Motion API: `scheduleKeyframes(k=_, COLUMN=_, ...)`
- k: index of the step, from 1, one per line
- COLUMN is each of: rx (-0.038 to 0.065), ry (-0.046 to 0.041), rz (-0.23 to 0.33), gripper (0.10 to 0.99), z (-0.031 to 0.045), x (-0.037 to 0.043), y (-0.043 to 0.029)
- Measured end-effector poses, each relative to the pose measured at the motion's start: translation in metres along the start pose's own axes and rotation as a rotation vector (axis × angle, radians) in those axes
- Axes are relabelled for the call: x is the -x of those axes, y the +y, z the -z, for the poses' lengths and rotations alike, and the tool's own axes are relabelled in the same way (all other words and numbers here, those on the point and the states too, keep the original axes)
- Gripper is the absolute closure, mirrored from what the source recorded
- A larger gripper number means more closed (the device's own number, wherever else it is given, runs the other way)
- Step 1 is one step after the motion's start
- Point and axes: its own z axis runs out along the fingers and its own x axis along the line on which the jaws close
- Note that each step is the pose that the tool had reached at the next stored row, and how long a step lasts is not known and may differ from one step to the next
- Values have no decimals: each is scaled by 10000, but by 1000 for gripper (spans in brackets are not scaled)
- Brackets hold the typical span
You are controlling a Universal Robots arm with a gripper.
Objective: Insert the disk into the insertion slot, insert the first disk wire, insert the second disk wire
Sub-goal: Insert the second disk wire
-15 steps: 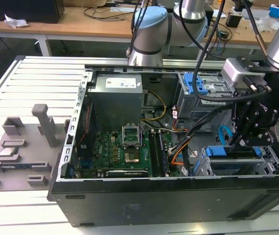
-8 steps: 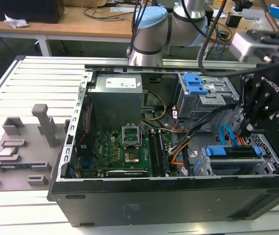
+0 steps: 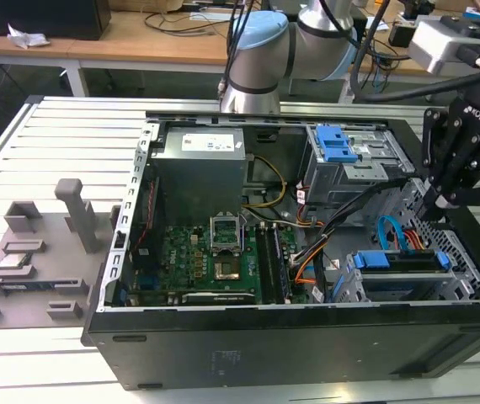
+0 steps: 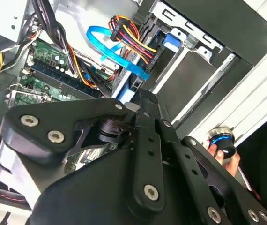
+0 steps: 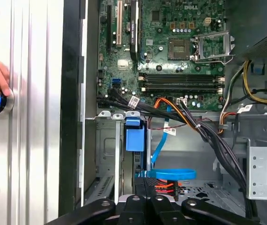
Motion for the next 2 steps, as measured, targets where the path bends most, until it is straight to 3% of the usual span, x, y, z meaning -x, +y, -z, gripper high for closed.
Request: scheduleKeyframes(k=2, rx=0, ry=0, rz=0, gripper=980, z=1, x=0, y=0)
